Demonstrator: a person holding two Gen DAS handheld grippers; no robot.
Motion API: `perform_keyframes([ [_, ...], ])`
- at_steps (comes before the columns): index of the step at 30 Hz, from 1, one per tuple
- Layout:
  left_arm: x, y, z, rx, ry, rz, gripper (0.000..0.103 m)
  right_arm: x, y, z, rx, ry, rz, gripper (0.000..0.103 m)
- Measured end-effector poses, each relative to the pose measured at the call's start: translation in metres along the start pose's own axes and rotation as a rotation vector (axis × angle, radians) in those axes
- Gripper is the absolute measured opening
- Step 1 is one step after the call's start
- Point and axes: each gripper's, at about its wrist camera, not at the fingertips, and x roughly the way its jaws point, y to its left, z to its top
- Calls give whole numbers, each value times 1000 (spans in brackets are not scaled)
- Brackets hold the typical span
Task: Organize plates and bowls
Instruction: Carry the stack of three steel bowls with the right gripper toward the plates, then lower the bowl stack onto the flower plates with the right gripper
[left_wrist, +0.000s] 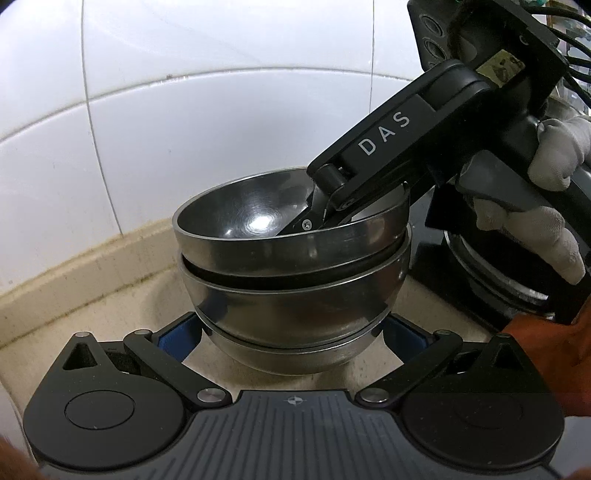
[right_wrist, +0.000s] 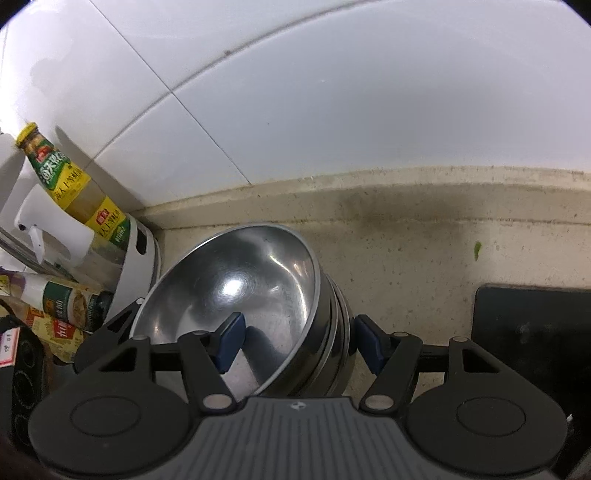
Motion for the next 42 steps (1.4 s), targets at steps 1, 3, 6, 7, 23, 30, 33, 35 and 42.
perform_keyframes([
  [1,-2,-1,2,3,-7,4,103,-3,1,2,1,-7,-1,59],
  [3,-8,-3,7,9,-19,14,103,-9,5,5,-10,-23,-4,59],
  [6,-19,-6,15,24,-40,27,103,-19,11,9,-22,-49,-2,59],
  [7,-21,-7,18,27,-47,31,103,-23,13,11,-26,-56,-2,59],
  [23,-96,-45,50,96,-155,125,103,-104,65,10,-111,-199,7,59],
  [30,-135,-75,48,104,-173,198,103,-140,88,-7,-157,-234,52,59],
  [33,-148,-90,43,92,-175,233,103,-151,96,-16,-179,-238,73,59],
  [35,-155,-101,39,85,-174,256,103,-157,101,-23,-198,-237,83,59],
  [42,-175,-150,14,36,-156,320,103,-167,112,-57,-234,-194,146,59],
])
